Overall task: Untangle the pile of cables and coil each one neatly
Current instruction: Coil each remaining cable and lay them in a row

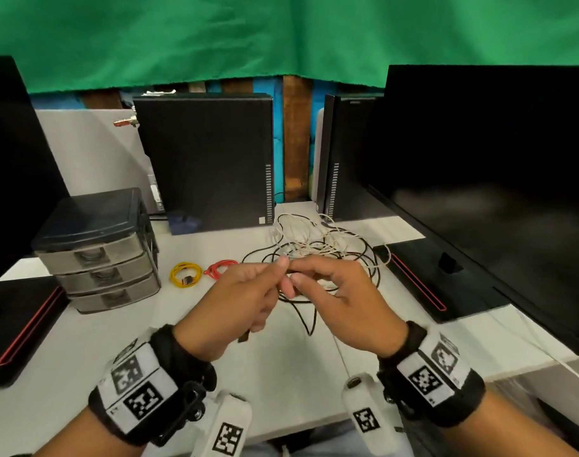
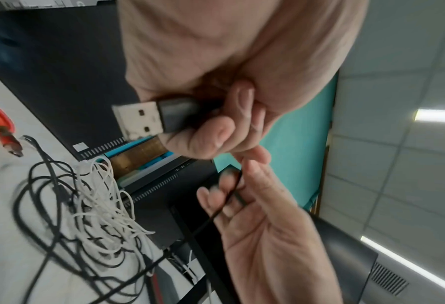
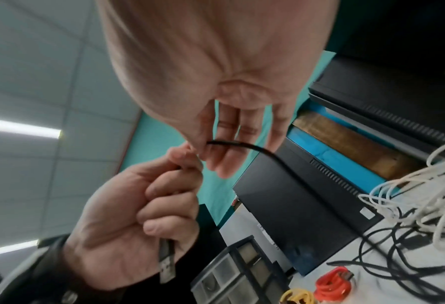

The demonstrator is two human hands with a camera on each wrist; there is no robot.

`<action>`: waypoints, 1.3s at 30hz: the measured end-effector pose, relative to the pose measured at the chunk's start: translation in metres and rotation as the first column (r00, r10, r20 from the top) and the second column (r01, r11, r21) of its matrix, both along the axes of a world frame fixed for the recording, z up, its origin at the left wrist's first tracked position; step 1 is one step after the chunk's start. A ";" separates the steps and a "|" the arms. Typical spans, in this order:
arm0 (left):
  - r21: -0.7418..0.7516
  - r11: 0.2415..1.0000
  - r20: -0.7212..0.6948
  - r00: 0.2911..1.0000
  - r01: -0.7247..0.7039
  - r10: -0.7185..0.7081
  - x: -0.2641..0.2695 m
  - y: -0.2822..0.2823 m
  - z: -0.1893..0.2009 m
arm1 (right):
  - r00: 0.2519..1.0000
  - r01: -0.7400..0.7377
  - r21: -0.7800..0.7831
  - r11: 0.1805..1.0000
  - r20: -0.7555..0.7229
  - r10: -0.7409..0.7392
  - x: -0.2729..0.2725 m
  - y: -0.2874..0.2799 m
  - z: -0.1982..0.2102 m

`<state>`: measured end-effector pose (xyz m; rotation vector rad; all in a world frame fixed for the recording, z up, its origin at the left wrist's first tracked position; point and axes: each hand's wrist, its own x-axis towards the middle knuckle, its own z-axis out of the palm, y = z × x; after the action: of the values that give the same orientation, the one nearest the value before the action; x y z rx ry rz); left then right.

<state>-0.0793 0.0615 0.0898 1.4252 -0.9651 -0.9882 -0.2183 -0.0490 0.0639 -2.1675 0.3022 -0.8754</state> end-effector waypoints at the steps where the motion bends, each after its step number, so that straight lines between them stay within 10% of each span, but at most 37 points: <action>1: -0.009 1.000 -0.033 0.999 -0.003 0.003 0.002 0.002 0.005 | 0.999 -0.029 0.081 0.996 0.042 0.026 0.000 0.000 0.002; 7: -0.237 0.971 -0.238 0.970 -0.013 -0.045 0.007 0.018 0.039 | 0.985 0.102 0.251 0.963 0.108 -0.133 -0.001 -0.018 -0.004; 13: -0.457 0.874 -0.288 0.957 -0.164 0.029 0.027 0.023 0.049 | 0.972 -0.072 0.260 0.963 -0.198 0.126 0.005 0.013 -0.029; 18: -0.421 0.893 0.249 0.926 -0.161 0.285 0.030 0.009 0.021 | 0.910 -0.249 0.121 0.961 -0.309 0.275 -0.002 0.048 -0.008; 22: -0.273 0.960 0.576 0.810 0.064 0.109 0.031 0.007 0.005 | 0.957 -0.239 0.120 0.964 -0.137 0.255 -0.018 0.045 0.030; 29: -0.285 0.931 0.094 0.973 0.230 -0.212 0.003 0.017 0.023 | 0.984 0.013 0.215 0.977 0.170 -0.051 -0.021 0.000 0.038; 35: -0.412 0.911 -0.241 0.968 -0.032 -0.075 0.003 0.011 0.024 | 0.984 -0.092 0.350 0.932 -0.114 0.140 0.005 0.031 -0.015; 39: -0.410 0.900 0.144 0.963 -0.151 0.227 0.020 0.006 0.018 | 0.907 -0.205 0.334 0.920 -0.288 0.307 0.002 0.050 -0.018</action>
<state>-0.0593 0.0676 0.1076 1.2523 -1.0703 -0.4813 -0.2163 0.0014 0.0461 -2.0048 0.2825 -0.2831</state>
